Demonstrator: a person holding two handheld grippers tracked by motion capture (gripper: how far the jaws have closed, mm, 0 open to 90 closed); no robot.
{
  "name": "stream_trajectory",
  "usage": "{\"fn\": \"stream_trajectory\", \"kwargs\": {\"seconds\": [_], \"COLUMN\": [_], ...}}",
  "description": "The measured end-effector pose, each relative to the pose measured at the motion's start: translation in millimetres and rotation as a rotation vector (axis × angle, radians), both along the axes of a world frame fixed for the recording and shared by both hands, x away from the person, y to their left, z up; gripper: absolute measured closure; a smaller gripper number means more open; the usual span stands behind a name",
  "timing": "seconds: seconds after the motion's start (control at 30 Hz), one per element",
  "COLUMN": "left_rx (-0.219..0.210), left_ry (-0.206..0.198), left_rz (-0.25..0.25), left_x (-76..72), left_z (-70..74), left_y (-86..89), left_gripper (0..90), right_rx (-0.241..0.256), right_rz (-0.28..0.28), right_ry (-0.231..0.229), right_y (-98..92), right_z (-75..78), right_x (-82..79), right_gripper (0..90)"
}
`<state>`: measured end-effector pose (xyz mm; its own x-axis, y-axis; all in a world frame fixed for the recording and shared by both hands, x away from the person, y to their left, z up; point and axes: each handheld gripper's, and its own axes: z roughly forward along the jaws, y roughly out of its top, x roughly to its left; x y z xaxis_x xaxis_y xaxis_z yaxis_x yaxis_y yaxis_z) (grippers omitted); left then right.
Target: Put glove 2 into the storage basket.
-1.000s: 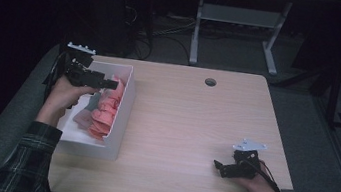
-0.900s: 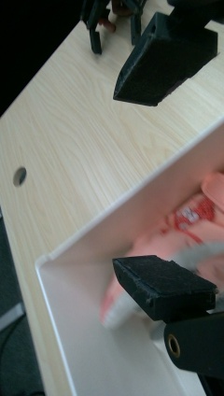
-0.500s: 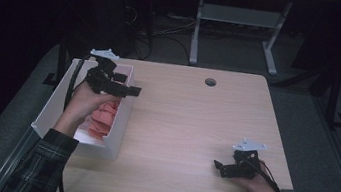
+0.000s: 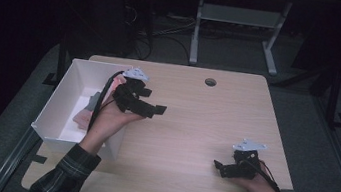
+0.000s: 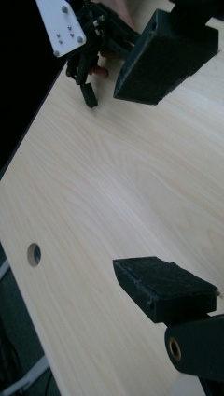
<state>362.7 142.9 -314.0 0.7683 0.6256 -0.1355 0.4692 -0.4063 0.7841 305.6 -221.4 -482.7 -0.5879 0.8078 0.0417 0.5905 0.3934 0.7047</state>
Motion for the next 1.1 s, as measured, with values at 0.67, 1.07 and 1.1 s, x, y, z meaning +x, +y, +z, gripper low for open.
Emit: {"fn": "stream_trajectory", "kwargs": {"seconds": [0.67, 1.07, 1.1], "left_rx": [0.054, 0.076, 0.075], "left_ry": [-0.001, 0.014, 0.019], "left_rz": [-0.071, -0.116, -0.120], "left_x": [-19.7, -27.4, -28.2], "left_z": [-73.2, -116.4, -119.7], "left_y": [-42.1, -50.3, -51.1], "left_gripper": [14.7, 14.6, 14.7], "right_rx": [0.000, 0.000, -0.001], "right_rz": [0.002, 0.002, 0.003], "right_ry": [0.000, 0.000, 0.000], "right_y": [0.0, 0.0, -0.1], "right_z": [0.0, 0.0, 0.0], "right_x": [0.0, 0.0, 0.0], "right_gripper": [2.0, 1.9, 1.9]}}
